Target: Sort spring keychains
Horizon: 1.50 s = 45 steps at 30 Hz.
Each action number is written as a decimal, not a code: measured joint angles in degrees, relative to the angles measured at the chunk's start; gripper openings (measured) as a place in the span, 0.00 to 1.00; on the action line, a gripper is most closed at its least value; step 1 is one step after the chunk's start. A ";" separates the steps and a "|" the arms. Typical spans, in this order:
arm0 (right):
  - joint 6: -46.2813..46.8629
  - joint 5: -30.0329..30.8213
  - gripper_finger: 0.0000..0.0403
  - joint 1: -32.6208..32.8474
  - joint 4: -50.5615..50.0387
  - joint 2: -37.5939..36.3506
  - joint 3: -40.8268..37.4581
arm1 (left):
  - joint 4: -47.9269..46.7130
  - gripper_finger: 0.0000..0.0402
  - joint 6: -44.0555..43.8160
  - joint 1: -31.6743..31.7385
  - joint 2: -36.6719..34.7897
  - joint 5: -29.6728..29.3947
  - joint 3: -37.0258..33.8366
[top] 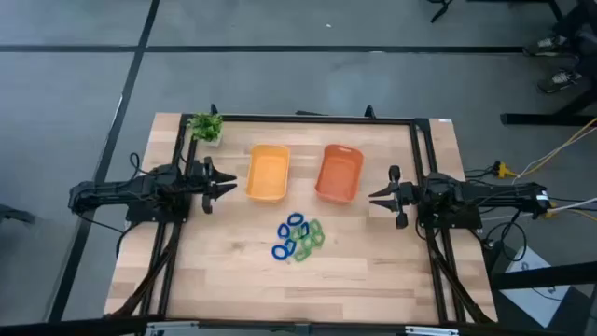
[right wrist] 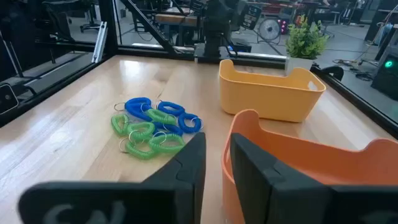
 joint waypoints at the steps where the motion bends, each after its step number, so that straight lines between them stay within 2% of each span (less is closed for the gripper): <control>1: 0.00 0.00 0.19 -0.01 0.00 0.00 0.00 | 0.00 0.31 0.00 -0.02 0.01 0.02 0.01; 36: 0.00 -0.01 0.19 0.04 -0.01 0.01 0.02 | 0.00 0.31 0.00 -0.02 0.01 0.01 0.00; 40: 0.00 0.01 0.19 0.04 -4.91 0.62 3.24 | 0.00 0.31 0.00 0.00 0.01 0.00 -0.01; 45: -0.01 -0.01 0.19 0.09 -16.21 4.30 12.51 | 0.00 0.31 0.00 -0.01 0.01 0.00 0.01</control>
